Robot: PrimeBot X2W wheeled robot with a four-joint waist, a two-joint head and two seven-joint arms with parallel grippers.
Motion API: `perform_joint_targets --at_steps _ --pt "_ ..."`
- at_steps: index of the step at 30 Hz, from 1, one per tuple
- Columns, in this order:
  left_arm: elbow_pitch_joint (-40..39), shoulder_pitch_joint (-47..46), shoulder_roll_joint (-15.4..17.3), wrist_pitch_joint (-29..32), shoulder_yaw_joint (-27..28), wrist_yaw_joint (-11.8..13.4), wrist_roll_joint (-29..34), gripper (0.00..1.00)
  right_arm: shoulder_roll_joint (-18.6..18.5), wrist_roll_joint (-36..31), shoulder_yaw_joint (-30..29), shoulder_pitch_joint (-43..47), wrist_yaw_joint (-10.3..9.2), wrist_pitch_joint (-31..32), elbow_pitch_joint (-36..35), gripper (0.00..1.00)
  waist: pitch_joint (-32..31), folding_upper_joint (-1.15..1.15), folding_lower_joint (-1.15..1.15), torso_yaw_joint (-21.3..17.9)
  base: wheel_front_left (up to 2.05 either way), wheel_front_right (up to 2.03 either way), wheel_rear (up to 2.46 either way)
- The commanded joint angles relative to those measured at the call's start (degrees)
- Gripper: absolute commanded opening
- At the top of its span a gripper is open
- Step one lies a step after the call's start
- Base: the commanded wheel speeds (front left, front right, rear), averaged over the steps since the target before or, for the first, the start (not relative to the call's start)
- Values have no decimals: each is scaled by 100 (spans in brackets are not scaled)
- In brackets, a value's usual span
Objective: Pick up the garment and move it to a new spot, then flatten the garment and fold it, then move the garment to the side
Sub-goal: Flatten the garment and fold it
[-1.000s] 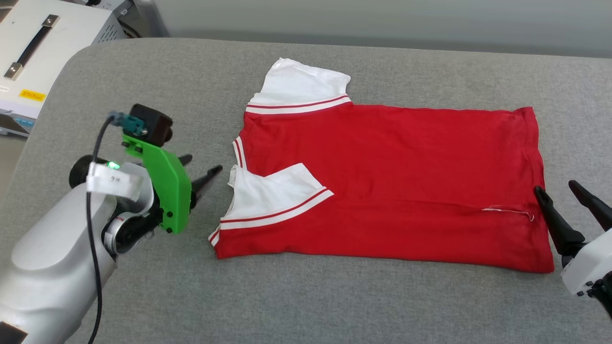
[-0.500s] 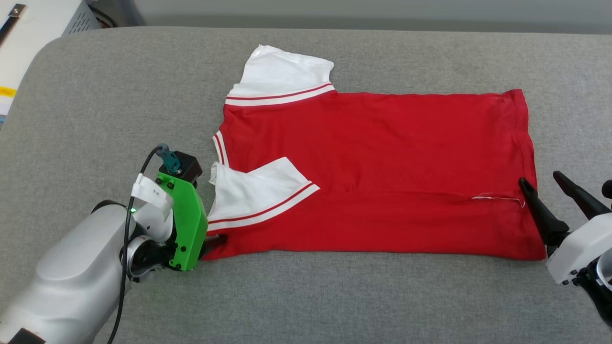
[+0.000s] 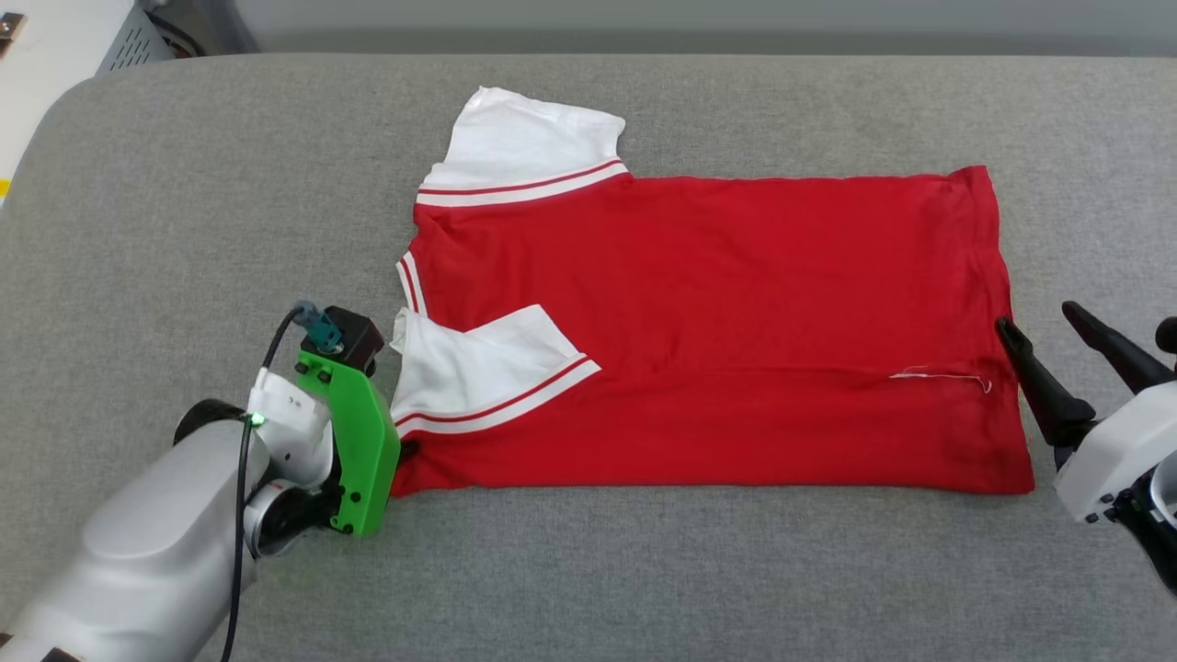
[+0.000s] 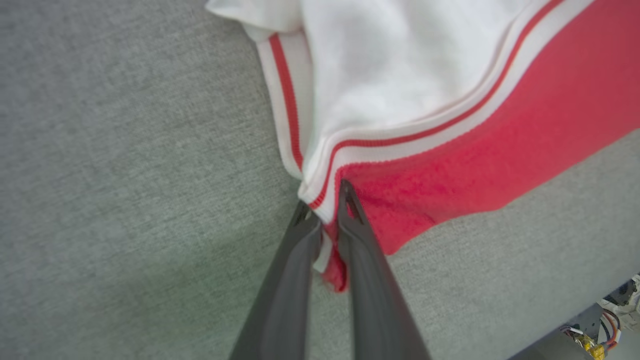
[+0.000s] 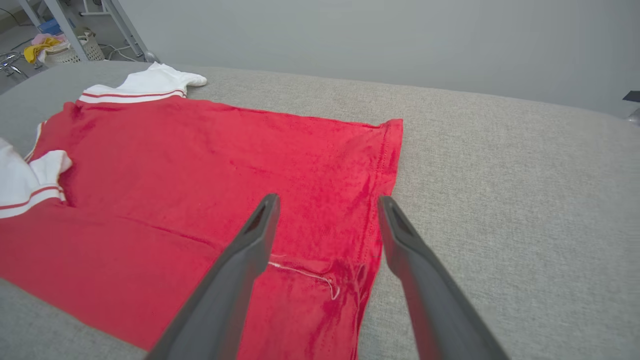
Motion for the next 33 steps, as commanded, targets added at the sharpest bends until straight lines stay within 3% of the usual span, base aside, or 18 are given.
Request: perform_joint_targets --at_steps 1,7,16,21,28,33 --pt "-2 236 -60 -179 -85 -13 71 0 -101 -51 20 -152 -3 49 -47 100 -95 0 0 -10 0 0 0" --pt "-301 289 113 -689 52 -13 64 0 -590 26 143 -361 -3 670 -250 100 -244 0 0 56 0 0 0" --pt "-876 386 241 -1023 60 103 264 0 -1434 823 513 -264 -3 2750 -529 100 -314 0 0 229 0 0 0" --pt "-1071 388 254 -1057 48 182 322 0 -1416 983 710 -200 -3 3356 -381 100 -222 0 0 309 0 0 0" --pt "-1213 309 246 -1096 14 233 447 0 -1061 856 943 -256 -3 3239 344 100 -9 0 0 421 0 0 0" --pt "-1239 258 234 -1142 -6 246 523 0 -886 632 1481 -234 -3 3017 975 100 125 0 0 474 0 0 0"
